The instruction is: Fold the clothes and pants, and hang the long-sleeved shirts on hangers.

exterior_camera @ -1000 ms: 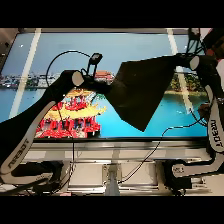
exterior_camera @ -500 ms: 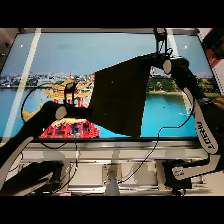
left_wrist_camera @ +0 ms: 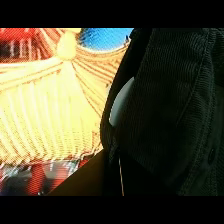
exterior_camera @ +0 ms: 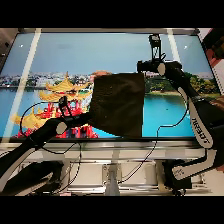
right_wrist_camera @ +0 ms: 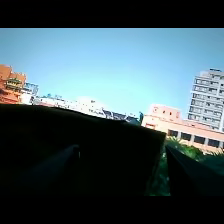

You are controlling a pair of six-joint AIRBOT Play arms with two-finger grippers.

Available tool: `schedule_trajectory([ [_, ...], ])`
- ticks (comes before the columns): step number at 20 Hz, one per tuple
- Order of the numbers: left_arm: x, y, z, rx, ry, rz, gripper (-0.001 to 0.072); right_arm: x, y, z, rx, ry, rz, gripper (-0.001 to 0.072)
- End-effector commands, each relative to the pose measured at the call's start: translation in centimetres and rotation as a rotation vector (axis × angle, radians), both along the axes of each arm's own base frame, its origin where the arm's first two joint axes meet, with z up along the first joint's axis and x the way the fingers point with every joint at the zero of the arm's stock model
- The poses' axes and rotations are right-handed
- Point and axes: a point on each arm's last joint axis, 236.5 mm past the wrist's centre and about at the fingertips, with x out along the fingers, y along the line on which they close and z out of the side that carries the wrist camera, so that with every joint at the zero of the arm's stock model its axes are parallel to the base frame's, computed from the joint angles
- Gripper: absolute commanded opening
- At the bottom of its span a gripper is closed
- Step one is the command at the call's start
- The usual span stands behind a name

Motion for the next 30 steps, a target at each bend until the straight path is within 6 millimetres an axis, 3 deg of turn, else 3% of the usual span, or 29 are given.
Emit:
schedule_trajectory([
  [1,0.4,-0.1,-0.3,-0.015,-0.011,0.023,0.0047,-2.6,-5.0,0.4,-0.069,0.116,-0.063,0.0327],
  [2,0.4,-0.1,-0.3,-0.015,-0.011,0.023,0.0047,-3.8,-7.2,0.7,-0.081,0.158,-0.098,0.0100],
  [3,0.4,-0.1,-0.3,-0.015,-0.011,0.023,0.0047,-5.0,-9.6,1.2,-0.082,0.199,-0.141,0.0015],
  [6,0.4,-0.1,-0.3,-0.015,-0.011,0.023,0.0048,-10.3,-15.4,1.4,-0.077,0.378,-0.262,0.0015],
  [9,0.4,-0.1,-0.2,-0.015,-0.011,0.023,0.0070,-15.7,-18.6,0.3,-0.025,0.586,-0.346,0.0015],
  [10,0.3,-0.1,-0.2,-0.014,-0.008,0.021,0.0255,-17.2,-18.9,0.0,-0.007,0.645,-0.334,0.0015],
  [11,0.0,0.0,-0.1,-0.013,0.000,0.016,0.0506,-18.6,-18.8,-0.2,0.009,0.704,-0.295,0.0015],
  [12,-0.4,0.0,0.0,-0.009,0.011,0.006,0.0564,-19.9,-18.4,-0.3,0.022,0.756,-0.241,0.0015],
  [16,-1.3,0.2,2.8,0.024,-0.040,-0.106,0.0560,-21.6,-14.0,0.5,0.206,0.756,-0.038,0.0015],
  [18,-1.1,1.3,4.1,0.060,-0.046,-0.151,0.0560,-23.4,-12.2,-0.3,0.270,0.763,0.027,0.0015],
  [23,-1.5,6.6,3.1,0.143,0.150,-0.258,0.0522,-28.7,-7.5,-3.3,0.401,0.793,0.146,0.0015],
  [26,-2.2,5.5,2.2,-0.036,0.279,-0.437,0.0522,-30.6,-6.7,-4.2,0.424,0.830,0.154,0.0015],
  [30,0.1,3.9,0.5,-0.174,0.185,-0.635,0.0522,-31.0,-6.5,-4.3,0.425,0.844,0.168,0.0016],
])
